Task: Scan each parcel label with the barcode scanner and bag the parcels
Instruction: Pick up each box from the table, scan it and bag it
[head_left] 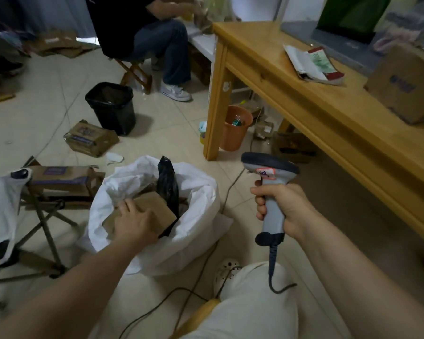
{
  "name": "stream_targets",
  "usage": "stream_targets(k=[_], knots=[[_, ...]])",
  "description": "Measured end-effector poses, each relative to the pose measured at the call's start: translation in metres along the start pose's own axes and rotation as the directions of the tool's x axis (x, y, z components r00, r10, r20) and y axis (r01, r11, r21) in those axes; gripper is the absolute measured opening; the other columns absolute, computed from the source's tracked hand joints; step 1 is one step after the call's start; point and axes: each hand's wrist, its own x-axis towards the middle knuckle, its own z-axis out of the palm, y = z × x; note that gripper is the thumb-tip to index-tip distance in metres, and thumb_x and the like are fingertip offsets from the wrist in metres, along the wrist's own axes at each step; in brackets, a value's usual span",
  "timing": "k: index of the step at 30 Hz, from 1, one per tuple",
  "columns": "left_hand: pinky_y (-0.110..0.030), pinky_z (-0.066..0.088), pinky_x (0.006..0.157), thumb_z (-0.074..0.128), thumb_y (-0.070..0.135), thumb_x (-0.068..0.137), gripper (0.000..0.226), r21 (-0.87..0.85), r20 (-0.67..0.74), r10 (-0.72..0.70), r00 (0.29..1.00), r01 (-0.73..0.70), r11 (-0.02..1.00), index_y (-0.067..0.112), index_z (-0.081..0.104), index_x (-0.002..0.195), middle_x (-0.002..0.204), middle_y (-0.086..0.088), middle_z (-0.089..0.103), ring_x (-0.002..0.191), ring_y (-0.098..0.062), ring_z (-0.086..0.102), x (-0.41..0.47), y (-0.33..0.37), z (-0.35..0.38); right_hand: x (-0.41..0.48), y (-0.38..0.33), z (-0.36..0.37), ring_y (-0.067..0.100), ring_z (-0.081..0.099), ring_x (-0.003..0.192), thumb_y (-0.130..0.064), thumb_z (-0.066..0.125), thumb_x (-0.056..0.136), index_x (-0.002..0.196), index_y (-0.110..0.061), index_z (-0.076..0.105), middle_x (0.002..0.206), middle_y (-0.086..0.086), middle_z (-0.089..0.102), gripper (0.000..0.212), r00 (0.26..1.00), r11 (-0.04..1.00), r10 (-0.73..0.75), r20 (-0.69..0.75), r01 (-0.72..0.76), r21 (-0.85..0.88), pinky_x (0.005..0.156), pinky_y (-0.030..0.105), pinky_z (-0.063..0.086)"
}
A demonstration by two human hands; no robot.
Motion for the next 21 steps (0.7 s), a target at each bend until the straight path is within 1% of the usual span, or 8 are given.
stream_targets(k=[7, 10, 12, 14, 16, 18, 19, 21], knots=[[-0.037, 0.043, 0.098, 0.069, 0.055, 0.076, 0.065, 0.171, -0.044, 0.053, 0.998, -0.045, 0.984, 0.031, 0.05, 0.134, 0.151, -0.022, 0.002, 0.143, -0.043, -0.002, 0.034, 0.005, -0.004, 0.01, 0.01, -0.008, 0.015, 0.045, 0.039, 0.002, 0.067, 0.08, 0.077, -0.008, 0.059, 0.05, 0.006, 0.052, 0.013, 1.0, 1.0, 0.007, 0.004, -0.007, 0.01, 0.043, 0.025, 0.043], [-0.04, 0.046, 0.097, 0.071, 0.049, 0.077, 0.072, 0.09, -0.069, 0.038, 0.997, -0.031, 0.995, 0.031, 0.038, 0.139, 0.149, -0.023, 0.0, 0.141, -0.045, -0.003, 0.05, 0.01, -0.001, 0.018, 0.014, -0.018, 0.015, 0.046, 0.04, 0.002, 0.067, 0.08, 0.081, -0.008, 0.059, 0.051, 0.006, 0.052, 0.012, 1.0, 0.999, 0.013, -0.008, -0.012, 0.035, 0.042, 0.025, 0.044], [-0.048, 0.046, 0.097, 0.072, 0.042, 0.077, 0.079, -0.027, -0.05, 0.012, 0.999, -0.013, 1.0, 0.03, 0.028, 0.141, 0.147, -0.025, -0.005, 0.14, -0.048, -0.006, 0.061, 0.009, 0.003, 0.024, 0.017, -0.021, 0.014, 0.046, 0.039, 0.001, 0.067, 0.08, 0.081, -0.008, 0.059, 0.052, 0.005, 0.052, 0.012, 1.0, 0.999, 0.021, -0.013, -0.021, 0.047, 0.043, 0.025, 0.044], [-0.052, 0.045, 0.097, 0.073, 0.045, 0.075, 0.081, -0.072, -0.052, 0.008, 0.999, -0.012, 0.997, 0.03, 0.026, 0.139, 0.145, -0.026, -0.005, 0.139, -0.049, -0.003, 0.066, 0.01, 0.006, 0.029, 0.02, -0.022, 0.014, 0.046, 0.039, 0.001, 0.067, 0.08, 0.079, -0.01, 0.059, 0.052, 0.005, 0.052, 0.013, 0.999, 0.999, 0.031, -0.012, -0.03, 0.045, 0.042, 0.025, 0.044], [-0.049, 0.047, 0.093, 0.073, 0.052, 0.073, 0.084, -0.008, -0.092, 0.051, 0.994, -0.052, 0.999, 0.031, 0.025, 0.139, 0.145, -0.024, -0.002, 0.139, -0.047, -0.001, 0.063, 0.014, 0.008, 0.031, 0.023, -0.023, 0.014, 0.045, 0.038, 0.001, 0.066, 0.08, 0.078, -0.01, 0.058, 0.052, 0.005, 0.051, 0.014, 0.999, 0.998, 0.04, -0.017, -0.039, 0.048, 0.041, 0.026, 0.043], [-0.046, 0.049, 0.091, 0.072, 0.055, 0.072, 0.087, 0.082, -0.12, 0.153, 0.981, -0.144, 0.986, 0.035, 0.022, 0.141, 0.146, -0.02, -0.002, 0.139, -0.044, -0.002, 0.059, 0.02, 0.011, 0.03, 0.024, -0.025, 0.015, 0.044, 0.038, 0.002, 0.067, 0.079, 0.077, -0.01, 0.058, 0.051, 0.006, 0.05, 0.014, 0.999, 0.997, 0.039, -0.034, -0.037, 0.065, 0.041, 0.025, 0.042], [-0.046, 0.049, 0.091, 0.072, 0.056, 0.072, 0.087, 0.122, -0.095, 0.207, 0.974, -0.195, 0.973, 0.037, 0.022, 0.142, 0.147, -0.019, -0.003, 0.139, -0.043, -0.003, 0.058, 0.022, 0.013, 0.03, 0.024, -0.026, 0.015, 0.044, 0.038, 0.002, 0.067, 0.079, 0.077, -0.01, 0.058, 0.051, 0.006, 0.05, 0.015, 0.998, 0.996, 0.036, -0.042, -0.033, 0.077, 0.041, 0.025, 0.042], [-0.047, 0.048, 0.095, 0.071, 0.054, 0.073, 0.088, 0.17, 0.046, 0.269, 0.962, -0.272, 0.947, 0.039, 0.022, 0.144, 0.149, -0.017, -0.003, 0.14, -0.042, -0.005, 0.055, 0.023, 0.019, 0.027, 0.023, -0.029, 0.015, 0.043, 0.038, 0.002, 0.066, 0.079, 0.078, -0.009, 0.057, 0.052, 0.006, 0.05, 0.015, 0.998, 0.994, 0.034, -0.052, -0.028, 0.103, 0.041, 0.024, 0.042]])
